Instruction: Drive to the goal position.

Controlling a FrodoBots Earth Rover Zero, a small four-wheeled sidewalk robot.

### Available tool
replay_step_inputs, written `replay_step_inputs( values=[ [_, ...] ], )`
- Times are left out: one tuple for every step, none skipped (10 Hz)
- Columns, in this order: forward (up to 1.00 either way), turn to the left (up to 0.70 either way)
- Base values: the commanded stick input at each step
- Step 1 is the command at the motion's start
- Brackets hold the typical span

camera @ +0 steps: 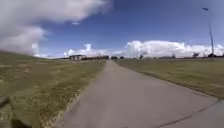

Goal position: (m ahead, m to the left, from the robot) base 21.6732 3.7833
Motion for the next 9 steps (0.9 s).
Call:
replay_step_inputs(
  values=[
    [0.70, 0.00],
    [0.70, 0.00],
    [0.70, 0.00],
    [0.70, 0.00],
    [0.70, 0.00],
    [0.70, 0.00],
    [0.70, 0.00],
    [0.70, 0.00],
    [0.70, 0.00]
  ],
)
